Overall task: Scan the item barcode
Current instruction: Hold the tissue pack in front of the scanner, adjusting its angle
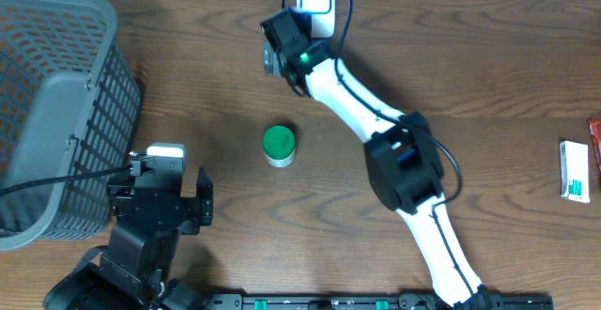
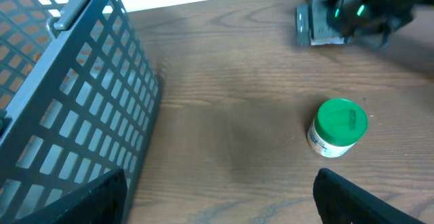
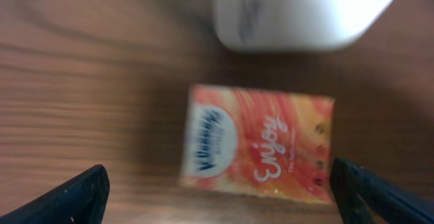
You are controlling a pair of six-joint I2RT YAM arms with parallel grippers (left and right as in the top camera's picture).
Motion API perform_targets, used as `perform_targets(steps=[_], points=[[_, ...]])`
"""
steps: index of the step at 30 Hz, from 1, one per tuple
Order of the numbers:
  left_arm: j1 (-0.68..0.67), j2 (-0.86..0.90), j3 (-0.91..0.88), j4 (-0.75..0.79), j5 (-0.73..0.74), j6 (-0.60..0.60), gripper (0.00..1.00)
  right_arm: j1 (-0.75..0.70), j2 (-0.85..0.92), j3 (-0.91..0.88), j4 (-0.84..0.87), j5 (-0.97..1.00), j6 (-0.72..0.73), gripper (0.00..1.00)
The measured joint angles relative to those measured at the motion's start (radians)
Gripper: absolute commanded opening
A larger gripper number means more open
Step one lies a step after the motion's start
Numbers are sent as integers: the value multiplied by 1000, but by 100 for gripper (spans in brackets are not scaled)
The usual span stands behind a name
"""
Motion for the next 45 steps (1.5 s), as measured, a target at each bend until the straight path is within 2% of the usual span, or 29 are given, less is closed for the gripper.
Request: perform_targets(steps=[4, 15, 17, 20, 24, 31, 37, 42, 45], points=[[0, 0, 0, 0, 0, 0, 88, 0, 55, -14, 18, 53, 43, 99], [0, 0, 0, 0, 0, 0, 88, 2, 56, -14, 18, 141, 82, 98], [0, 0, 0, 0, 0, 0, 88, 2, 56, -14, 31, 139, 89, 91], [0, 0, 0, 0, 0, 0, 88, 2, 57, -14, 34, 122, 106, 61], [0, 0, 0, 0, 0, 0, 88, 2, 61, -14, 8, 106, 123, 49], [0, 0, 0, 0, 0, 0, 88, 2, 61, -1, -43, 101, 133, 52], [0, 0, 0, 0, 0, 0, 88, -9, 69, 111, -245, 29, 103, 56], [0, 0, 0, 0, 0, 0, 88, -48, 79, 282, -380, -116, 91, 54], [0, 0, 0, 0, 0, 0, 88, -100, 78, 382, -423, -229, 101, 47]])
